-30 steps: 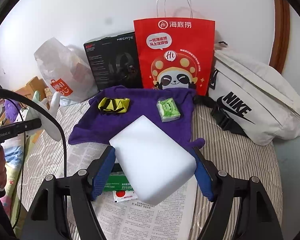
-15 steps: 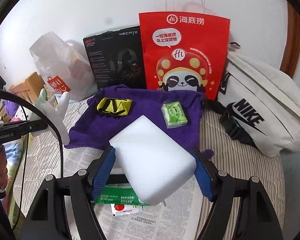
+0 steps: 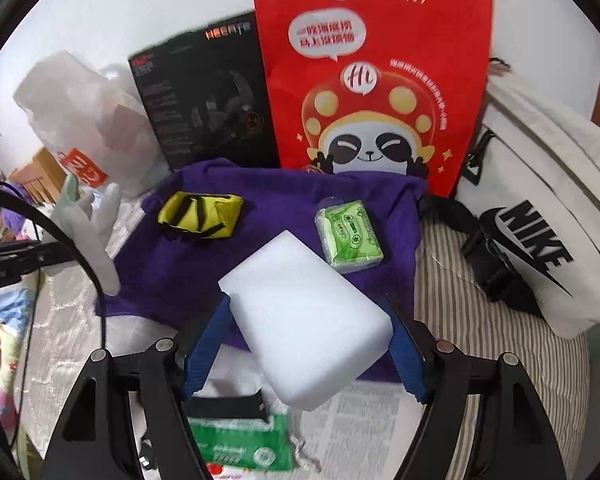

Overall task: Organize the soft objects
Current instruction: 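Carry the sponge onto the towel with right tool while left tool carries cloth and glove, then open both tools to release the sponge and the cloth with glove on the towel, then grasp the black watch strap with the left tool while the right tool withdraws, then lower the right tool onto the white tissue beside the green packet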

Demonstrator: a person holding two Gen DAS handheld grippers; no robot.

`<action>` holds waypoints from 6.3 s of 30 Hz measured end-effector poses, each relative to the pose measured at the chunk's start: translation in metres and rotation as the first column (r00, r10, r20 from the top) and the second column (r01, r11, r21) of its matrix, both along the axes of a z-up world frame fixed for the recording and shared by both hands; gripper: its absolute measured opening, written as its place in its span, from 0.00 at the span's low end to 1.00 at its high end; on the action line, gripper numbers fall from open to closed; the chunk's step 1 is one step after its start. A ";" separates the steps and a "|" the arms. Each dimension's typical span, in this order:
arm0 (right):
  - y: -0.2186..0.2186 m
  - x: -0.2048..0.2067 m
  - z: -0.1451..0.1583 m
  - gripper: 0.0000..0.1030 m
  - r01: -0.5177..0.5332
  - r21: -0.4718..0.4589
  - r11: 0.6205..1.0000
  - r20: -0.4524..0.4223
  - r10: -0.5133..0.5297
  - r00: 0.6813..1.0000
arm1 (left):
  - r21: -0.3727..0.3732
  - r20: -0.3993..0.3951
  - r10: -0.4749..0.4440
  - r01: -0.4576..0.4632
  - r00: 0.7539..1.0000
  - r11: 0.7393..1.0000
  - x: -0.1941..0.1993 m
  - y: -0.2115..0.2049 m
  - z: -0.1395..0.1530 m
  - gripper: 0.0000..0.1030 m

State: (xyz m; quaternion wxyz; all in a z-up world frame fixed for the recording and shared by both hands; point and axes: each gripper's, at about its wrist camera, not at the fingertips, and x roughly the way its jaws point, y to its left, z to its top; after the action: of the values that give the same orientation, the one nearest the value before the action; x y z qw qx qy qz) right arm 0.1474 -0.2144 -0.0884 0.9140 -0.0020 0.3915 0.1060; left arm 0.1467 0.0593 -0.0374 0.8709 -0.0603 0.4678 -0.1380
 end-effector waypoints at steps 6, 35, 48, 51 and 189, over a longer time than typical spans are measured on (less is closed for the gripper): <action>0.002 0.025 -0.021 0.73 -0.019 0.016 1.000 -0.031 0.019 0.999 | -0.016 -0.022 -0.027 0.026 0.999 1.000 0.019 -0.008 -0.014 0.13; -0.006 0.071 -0.075 0.74 -0.097 0.086 0.992 -0.093 0.105 0.990 | 0.006 -0.194 -0.051 0.053 0.980 0.999 0.075 -0.034 -0.098 0.15; -0.001 0.069 -0.070 0.80 -0.112 0.009 0.994 -0.130 0.112 0.985 | 0.041 -0.236 -0.069 0.081 0.969 0.996 0.076 -0.038 -0.101 0.46; -0.001 0.068 -0.068 0.84 -0.090 -0.033 0.995 -0.128 0.085 0.988 | 0.090 -0.228 -0.051 0.074 0.972 0.993 0.072 -0.037 -0.098 0.61; 0.128 -0.080 -0.077 0.86 -0.265 0.008 0.964 -0.076 0.265 0.961 | 0.049 -0.077 0.000 0.003 0.997 0.999 -0.106 0.039 -0.110 0.19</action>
State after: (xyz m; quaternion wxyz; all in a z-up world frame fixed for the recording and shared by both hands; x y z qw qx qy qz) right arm 0.0674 -0.0864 -0.1654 0.8760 -0.0515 0.4225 0.2271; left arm 0.0409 0.0981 -0.1470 0.8534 -0.0437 0.5043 -0.1246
